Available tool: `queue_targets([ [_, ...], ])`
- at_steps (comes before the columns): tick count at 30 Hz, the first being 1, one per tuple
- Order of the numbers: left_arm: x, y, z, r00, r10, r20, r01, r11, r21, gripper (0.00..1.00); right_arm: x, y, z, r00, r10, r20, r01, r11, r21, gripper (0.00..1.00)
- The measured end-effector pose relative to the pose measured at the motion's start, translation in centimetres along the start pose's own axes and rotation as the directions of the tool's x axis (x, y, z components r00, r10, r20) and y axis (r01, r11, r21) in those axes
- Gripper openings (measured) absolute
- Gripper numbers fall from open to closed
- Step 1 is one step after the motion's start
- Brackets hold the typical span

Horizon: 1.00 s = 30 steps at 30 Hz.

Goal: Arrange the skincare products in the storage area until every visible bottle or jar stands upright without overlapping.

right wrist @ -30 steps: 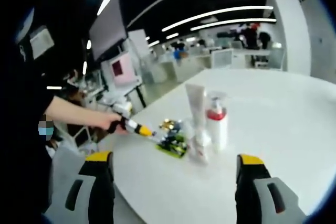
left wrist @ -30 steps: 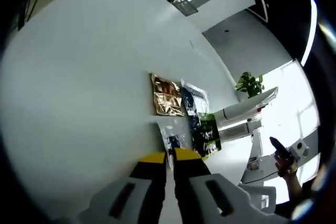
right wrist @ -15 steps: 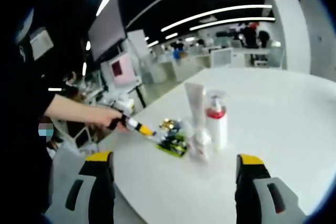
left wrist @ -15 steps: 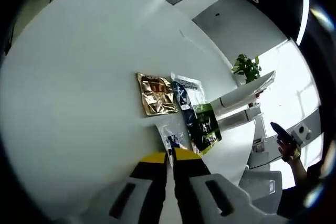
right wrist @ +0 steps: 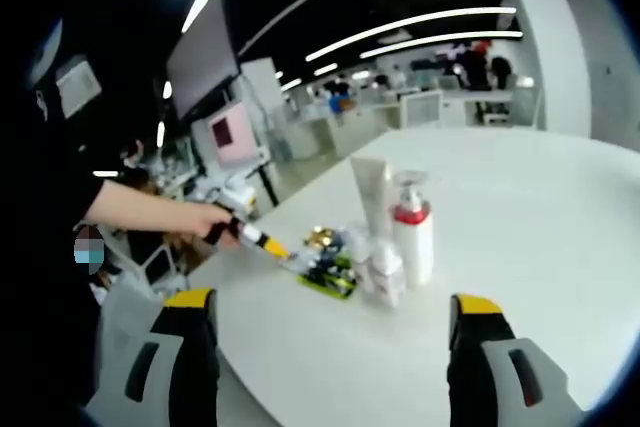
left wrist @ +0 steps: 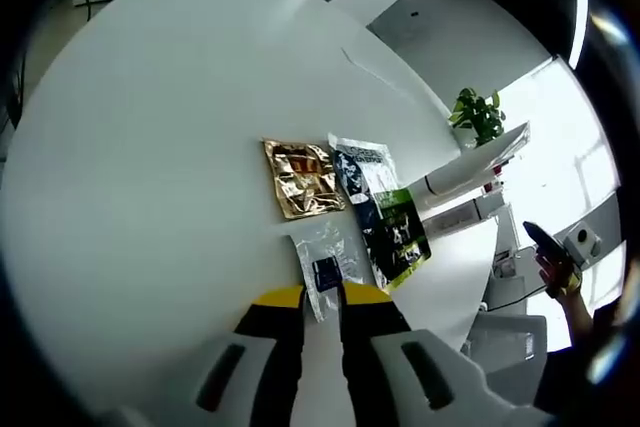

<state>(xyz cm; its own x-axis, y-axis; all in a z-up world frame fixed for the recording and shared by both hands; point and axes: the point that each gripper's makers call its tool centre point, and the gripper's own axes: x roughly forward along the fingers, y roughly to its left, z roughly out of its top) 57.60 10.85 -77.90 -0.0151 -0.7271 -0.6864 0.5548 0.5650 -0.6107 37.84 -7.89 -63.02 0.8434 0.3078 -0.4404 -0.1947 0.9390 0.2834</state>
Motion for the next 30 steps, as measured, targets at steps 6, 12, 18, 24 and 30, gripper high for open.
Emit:
queue_targets([
  [6,-0.4,-0.1,-0.1,1.0,0.01,0.001,-0.01,1.0,0.005,0.12,-0.1,-0.1,-0.2,1.0,0.0,-0.003,0.0,1.0,0.004,0.96],
  [12,-0.5,-0.7,-0.2,1.0,0.006,0.003,-0.005,1.0,-0.003,0.15,-0.3,0.0,-0.2,1.0,-0.001,0.0,0.001,1.0,0.006,0.96],
  [18,-0.3,-1.1,-0.3,1.0,-0.005,-0.003,0.005,1.0,-0.006,0.18,-0.5,0.1,-0.3,1.0,-0.002,-0.001,0.002,1.0,0.009,0.96],
  [24,-0.3,-1.2,-0.4,1.0,0.005,-0.006,-0.005,1.0,0.0,0.26,-0.6,-0.1,-0.3,1.0,-0.006,0.002,0.006,1.0,0.012,0.96],
  [30,-0.4,-2.4,-0.6,1.0,-0.005,-0.01,0.005,1.0,0.013,0.37,-0.5,-0.1,-0.4,1.0,-0.002,0.001,0.002,1.0,0.015,0.96],
])
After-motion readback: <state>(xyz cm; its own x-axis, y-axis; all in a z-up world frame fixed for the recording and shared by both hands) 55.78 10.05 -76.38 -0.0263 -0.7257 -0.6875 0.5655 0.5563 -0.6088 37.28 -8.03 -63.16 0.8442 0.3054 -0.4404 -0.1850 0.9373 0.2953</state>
